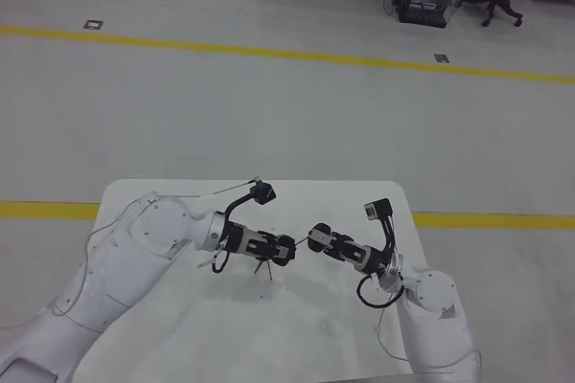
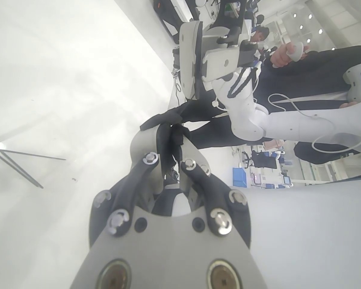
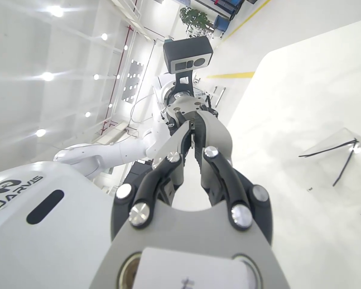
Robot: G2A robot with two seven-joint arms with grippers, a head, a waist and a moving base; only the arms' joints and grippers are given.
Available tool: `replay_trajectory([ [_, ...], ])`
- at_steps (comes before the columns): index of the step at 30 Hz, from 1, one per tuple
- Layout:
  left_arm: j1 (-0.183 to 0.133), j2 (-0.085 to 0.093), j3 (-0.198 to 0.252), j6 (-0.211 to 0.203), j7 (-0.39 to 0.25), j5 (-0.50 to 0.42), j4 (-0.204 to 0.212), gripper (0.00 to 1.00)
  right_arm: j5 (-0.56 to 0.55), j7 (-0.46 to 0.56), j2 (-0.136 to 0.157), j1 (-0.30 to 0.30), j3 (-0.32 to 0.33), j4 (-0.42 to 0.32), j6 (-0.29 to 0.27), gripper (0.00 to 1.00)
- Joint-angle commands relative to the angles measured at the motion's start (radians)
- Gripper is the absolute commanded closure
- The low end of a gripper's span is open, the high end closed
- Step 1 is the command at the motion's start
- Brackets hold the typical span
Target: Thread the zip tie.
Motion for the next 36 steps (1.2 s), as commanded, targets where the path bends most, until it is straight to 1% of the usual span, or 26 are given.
replay_trajectory([
  [1, -0.002, 0.002, 0.003, 0.0, 0.002, -0.001, 0.0, 1.0, -0.007, 0.003, -0.005, 0.001, 0.003, 0.001, 0.0, 1.0],
  [5, -0.006, 0.007, 0.01, 0.003, 0.005, -0.004, 0.001, 1.0, -0.043, -0.008, -0.013, -0.001, 0.009, -0.002, 0.0, 1.0],
  [6, -0.007, 0.008, 0.011, 0.003, 0.006, -0.005, 0.001, 0.89, -0.05, -0.011, -0.015, -0.002, 0.01, -0.002, 0.0, 1.0],
  [7, -0.008, 0.01, 0.013, 0.005, 0.007, -0.006, 0.001, 0.5, -0.056, -0.015, -0.017, -0.002, 0.01, -0.003, 0.0, 1.0],
  [8, -0.008, 0.011, 0.015, 0.007, 0.008, -0.008, 0.001, 0.0, -0.06, -0.016, -0.019, -0.002, 0.01, -0.004, 0.0, 1.0],
  [17, -0.016, 0.019, 0.022, 0.009, 0.03, -0.034, 0.006, 0.0, -0.112, -0.037, -0.025, -0.007, 0.015, -0.012, 0.0, 1.0],
  [20, -0.018, 0.021, 0.025, 0.008, 0.044, -0.041, 0.007, 0.0, -0.13, -0.056, -0.026, -0.012, 0.015, -0.014, 0.0, 1.0],
  [22, -0.017, 0.023, 0.027, 0.009, 0.06, -0.048, 0.008, 0.0, -0.146, -0.087, -0.026, -0.017, 0.019, -0.014, 0.0, 1.0],
  [24, -0.015, 0.024, 0.027, 0.011, 0.082, -0.051, 0.007, 0.0, -0.158, -0.12, -0.026, -0.022, 0.02, -0.015, 0.0, 1.0],
  [27, -0.005, 0.025, 0.022, 0.023, 0.144, -0.053, 0.001, 0.0, -0.18, -0.187, -0.026, -0.034, 0.019, -0.019, 0.0, 1.0],
  [28, 0.003, 0.026, 0.018, 0.03, 0.174, -0.061, -0.002, 0.0, -0.183, -0.216, -0.027, -0.04, 0.017, -0.021, 0.0, 1.0],
  [31, 0.018, 0.028, 0.014, 0.045, 0.223, -0.056, -0.014, 0.0, -0.191, -0.273, -0.027, -0.052, 0.008, -0.03, 0.0, 1.0],
  [32, 0.023, 0.029, 0.013, 0.05, 0.236, -0.061, -0.015, 0.0, -0.191, -0.292, -0.027, -0.056, 0.006, -0.032, 0.0, 1.0],
  [34, 0.025, 0.03, 0.018, 0.068, 0.251, -0.042, -0.021, 0.0, -0.199, -0.314, -0.026, -0.062, -0.003, -0.035, 0.0, 1.0],
  [36, 0.025, 0.03, 0.018, 0.068, 0.251, -0.042, -0.021, 0.0, -0.21, -0.321, -0.025, -0.064, -0.007, -0.034, 0.0, 1.0],
])
